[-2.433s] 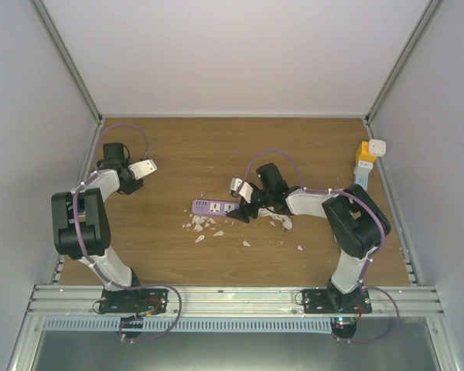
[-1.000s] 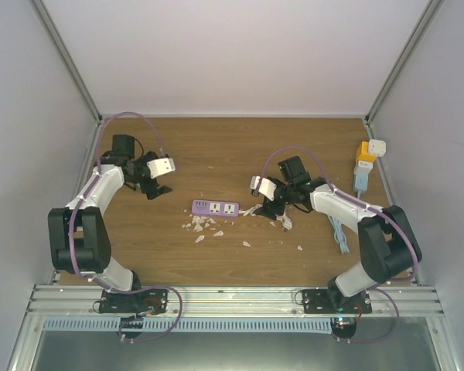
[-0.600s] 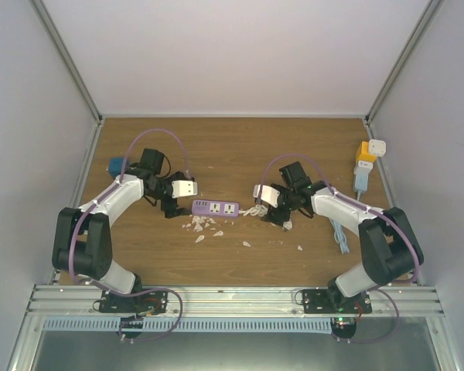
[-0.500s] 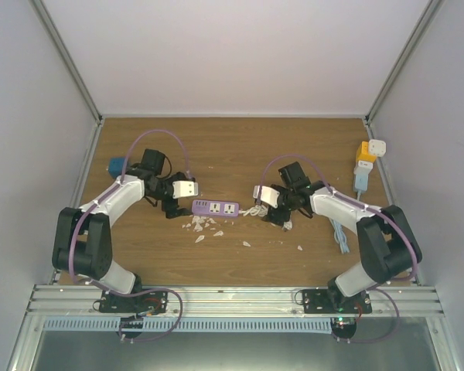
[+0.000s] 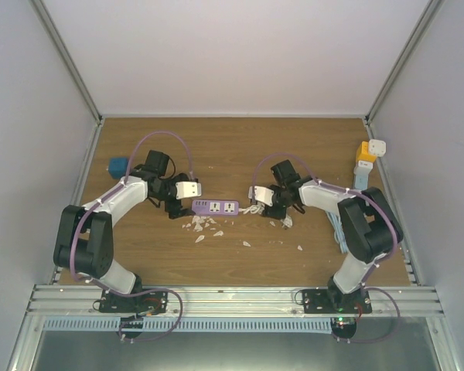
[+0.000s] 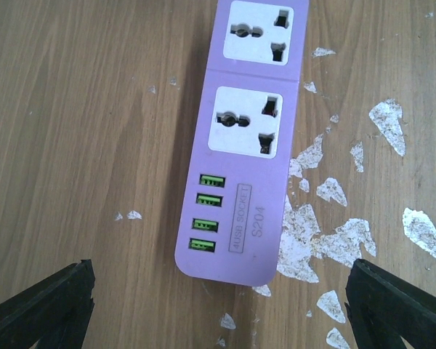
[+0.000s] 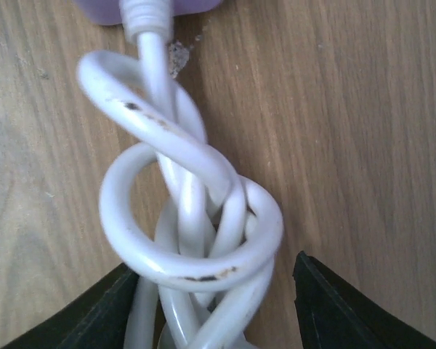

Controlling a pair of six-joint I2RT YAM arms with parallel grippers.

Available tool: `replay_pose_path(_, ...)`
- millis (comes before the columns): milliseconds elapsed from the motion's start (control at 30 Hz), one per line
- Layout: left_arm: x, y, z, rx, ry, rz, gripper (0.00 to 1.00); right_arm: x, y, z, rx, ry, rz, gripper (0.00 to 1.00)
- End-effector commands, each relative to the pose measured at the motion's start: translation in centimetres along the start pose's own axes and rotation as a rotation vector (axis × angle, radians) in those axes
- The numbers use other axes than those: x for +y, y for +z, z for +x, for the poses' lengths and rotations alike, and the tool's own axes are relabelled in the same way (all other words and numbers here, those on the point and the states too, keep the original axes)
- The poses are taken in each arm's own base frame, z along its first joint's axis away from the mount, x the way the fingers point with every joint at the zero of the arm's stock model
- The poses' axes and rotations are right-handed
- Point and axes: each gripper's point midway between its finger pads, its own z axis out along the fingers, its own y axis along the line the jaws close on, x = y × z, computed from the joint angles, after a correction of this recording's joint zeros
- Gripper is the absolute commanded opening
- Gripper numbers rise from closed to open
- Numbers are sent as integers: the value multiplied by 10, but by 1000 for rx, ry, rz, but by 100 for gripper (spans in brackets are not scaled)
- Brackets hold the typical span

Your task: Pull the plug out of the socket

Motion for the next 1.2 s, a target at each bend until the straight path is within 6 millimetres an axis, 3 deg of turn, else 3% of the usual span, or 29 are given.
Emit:
replay_pose_path(0,6,-4,-7,-22,-5,-38,94,-23,5,-3,26,-53,44,50)
replay_pose_path(167,7,-7,-6,-23,-24,-54,94,-45,11,-6,35,-80,60,37)
replay_pose_path(500,19,-13,-11,-40,-71,-106,94,-103,17,21,73,-80,116,34)
replay_pose_path(867,29,-13,-15,-46,-94,-110,94,-180,6,80,123,-42,229,34)
replay_pose_path(1167,33,-13,-15,-35,-87,-113,94,-232,-3,127,165,-27,309,35)
